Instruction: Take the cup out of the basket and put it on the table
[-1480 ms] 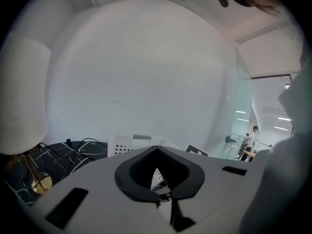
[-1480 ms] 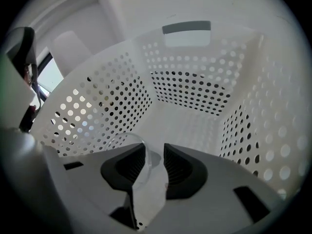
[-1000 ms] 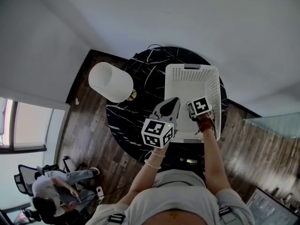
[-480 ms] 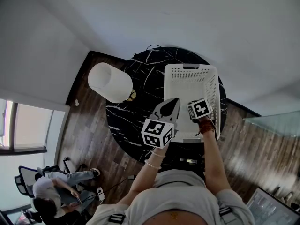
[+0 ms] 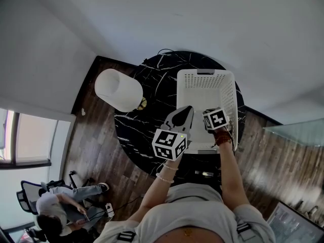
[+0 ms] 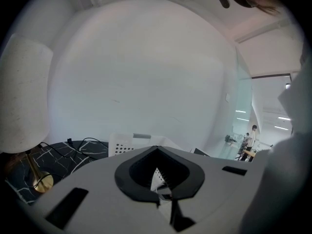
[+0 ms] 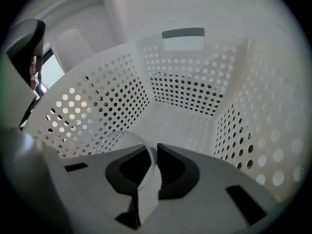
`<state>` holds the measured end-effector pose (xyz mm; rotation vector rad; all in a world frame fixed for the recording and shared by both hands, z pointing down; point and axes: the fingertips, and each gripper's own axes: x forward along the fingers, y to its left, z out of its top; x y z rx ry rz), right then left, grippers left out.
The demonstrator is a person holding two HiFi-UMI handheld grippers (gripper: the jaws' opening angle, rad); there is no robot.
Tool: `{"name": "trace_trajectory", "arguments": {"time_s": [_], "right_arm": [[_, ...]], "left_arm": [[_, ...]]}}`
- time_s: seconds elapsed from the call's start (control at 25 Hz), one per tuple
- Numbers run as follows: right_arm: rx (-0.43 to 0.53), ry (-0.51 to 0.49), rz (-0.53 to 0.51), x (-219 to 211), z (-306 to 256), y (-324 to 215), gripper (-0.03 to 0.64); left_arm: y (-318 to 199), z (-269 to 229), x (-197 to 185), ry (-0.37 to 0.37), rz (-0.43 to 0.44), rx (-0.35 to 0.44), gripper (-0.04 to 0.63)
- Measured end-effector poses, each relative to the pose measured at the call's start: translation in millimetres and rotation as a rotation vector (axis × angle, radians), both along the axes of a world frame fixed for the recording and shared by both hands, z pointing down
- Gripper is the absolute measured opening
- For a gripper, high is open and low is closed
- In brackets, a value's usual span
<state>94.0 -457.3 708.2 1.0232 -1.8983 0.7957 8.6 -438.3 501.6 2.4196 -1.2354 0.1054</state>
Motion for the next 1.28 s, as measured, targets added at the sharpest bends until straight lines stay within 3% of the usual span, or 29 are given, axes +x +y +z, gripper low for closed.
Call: {"name": "trace_trajectory", "arguments": {"time_s": [1.28], "right_arm": [[0.09,-0.145,0.076,-8,-40,-12,0.035]], "left_arm": [[-3,3,-7,-0.019,-0.015,-0.001,0.006]]}}
